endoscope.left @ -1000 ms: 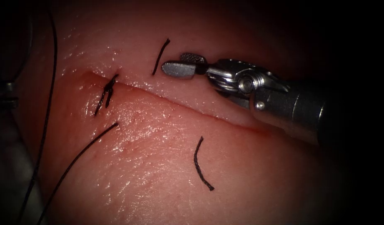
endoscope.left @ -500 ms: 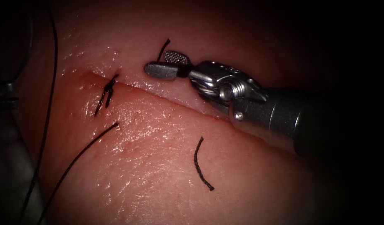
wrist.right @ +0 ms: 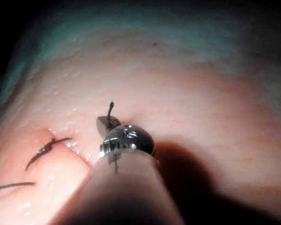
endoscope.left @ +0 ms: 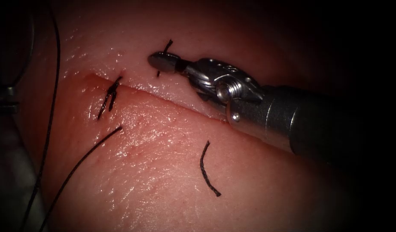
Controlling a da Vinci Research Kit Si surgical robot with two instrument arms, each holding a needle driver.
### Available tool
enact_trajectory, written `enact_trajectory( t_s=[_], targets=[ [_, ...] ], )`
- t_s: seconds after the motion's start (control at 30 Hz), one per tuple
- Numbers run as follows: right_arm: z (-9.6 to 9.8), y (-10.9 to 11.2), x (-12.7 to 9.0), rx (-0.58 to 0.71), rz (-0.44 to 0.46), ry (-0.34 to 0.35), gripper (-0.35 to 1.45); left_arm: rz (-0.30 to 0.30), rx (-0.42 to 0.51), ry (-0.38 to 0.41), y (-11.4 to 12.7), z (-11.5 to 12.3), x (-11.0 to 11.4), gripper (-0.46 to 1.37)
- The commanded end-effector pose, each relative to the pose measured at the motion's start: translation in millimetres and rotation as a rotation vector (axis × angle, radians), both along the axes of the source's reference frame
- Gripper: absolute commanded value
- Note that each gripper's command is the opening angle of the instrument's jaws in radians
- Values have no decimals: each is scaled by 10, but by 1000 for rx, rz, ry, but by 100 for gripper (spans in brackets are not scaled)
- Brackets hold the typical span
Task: Wound Closure
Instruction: Use the right gripper to adjust the short tail and lengthen it
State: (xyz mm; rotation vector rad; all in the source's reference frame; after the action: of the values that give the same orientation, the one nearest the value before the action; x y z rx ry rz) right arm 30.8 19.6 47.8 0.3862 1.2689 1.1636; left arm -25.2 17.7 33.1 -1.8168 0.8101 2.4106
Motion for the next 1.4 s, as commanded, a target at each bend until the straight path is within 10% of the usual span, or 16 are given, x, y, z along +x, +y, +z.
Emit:
enact_trajectory(
  t_s=[0.03,1.4],
  targets=[
    [-2,2,-2,4,7,4,-35,8,2,2,0,0,0,-35],
    [-48,46,-20,-154,-56,-127,-35,19,-1,5,-1,0,-2,-35]
  ],
)
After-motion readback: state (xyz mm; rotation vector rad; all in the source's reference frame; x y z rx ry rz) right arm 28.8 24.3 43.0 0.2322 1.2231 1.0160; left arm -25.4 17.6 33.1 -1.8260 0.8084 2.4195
